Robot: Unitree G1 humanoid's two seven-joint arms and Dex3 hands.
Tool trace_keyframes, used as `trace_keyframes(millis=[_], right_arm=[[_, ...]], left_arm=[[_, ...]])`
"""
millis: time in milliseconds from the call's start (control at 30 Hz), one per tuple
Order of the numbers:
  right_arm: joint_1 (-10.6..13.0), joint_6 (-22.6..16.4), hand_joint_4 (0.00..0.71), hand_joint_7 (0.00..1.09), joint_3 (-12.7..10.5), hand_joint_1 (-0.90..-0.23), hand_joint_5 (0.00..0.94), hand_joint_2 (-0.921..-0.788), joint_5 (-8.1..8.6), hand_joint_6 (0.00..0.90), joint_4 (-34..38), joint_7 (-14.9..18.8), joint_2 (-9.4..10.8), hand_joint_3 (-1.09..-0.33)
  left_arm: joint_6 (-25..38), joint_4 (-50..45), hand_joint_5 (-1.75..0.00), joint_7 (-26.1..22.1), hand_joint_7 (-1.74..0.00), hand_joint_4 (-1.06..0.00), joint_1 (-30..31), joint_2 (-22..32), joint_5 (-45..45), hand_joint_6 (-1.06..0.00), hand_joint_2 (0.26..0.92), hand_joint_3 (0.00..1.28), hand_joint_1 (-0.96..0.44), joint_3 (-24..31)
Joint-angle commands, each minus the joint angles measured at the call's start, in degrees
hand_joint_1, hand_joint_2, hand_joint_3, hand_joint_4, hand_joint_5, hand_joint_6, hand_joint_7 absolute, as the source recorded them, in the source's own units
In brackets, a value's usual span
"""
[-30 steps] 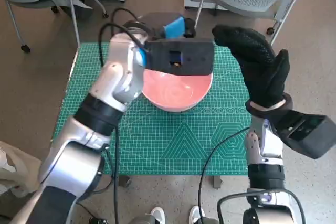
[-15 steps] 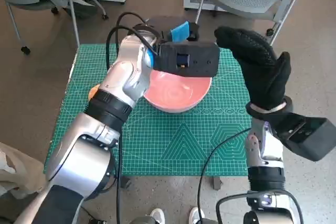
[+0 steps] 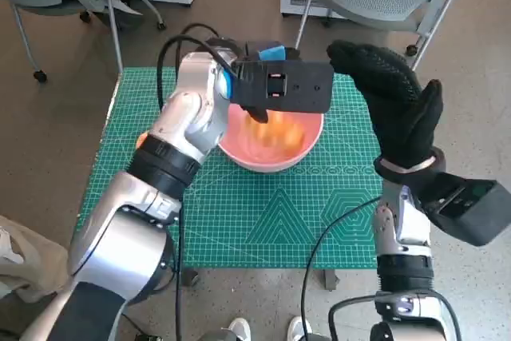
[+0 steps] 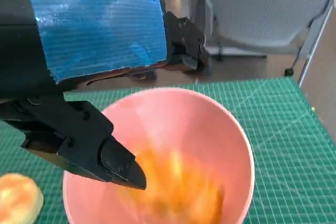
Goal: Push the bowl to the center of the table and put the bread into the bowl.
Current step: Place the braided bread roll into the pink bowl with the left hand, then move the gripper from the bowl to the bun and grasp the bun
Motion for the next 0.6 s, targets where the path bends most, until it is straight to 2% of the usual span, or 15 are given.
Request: trace_keyframes(millis=[33, 400, 600], right_arm=[[0.8, 0.3, 0.076, 0.32, 0.1, -0.709, 0.002, -0.921, -0.5, -0.001, 0.6, -0.4, 0.3, -0.826], [0.3, 0.0, 0.076, 0.32, 0.1, -0.71, 0.001, -0.921, -0.17, -0.001, 1.5, 0.0, 0.5, -0.827], [0.3, 0.1, 0.081, 0.32, 0.3, -0.709, 0.004, -0.921, 0.1, -0.001, 1.3, 0.4, 0.7, -0.828]], left_arm=[[0.1, -1.9, 0.0, -0.1, -0.05, 0.0, -0.2, 1.1, 0.5, -0.11, 0.755, 0.01, -0.4, -0.4], [2.7, -9.7, 0.0, -1.6, -0.04, 0.0, 2.9, 3.7, -0.1, -0.1, 0.76, 0.01, -0.42, 0.6], [6.4, -19.3, 0.0, -3.3, -0.03, 0.0, 6.7, 7.1, 0.1, -0.09, 0.764, 0.01, -0.46, 2.1]])
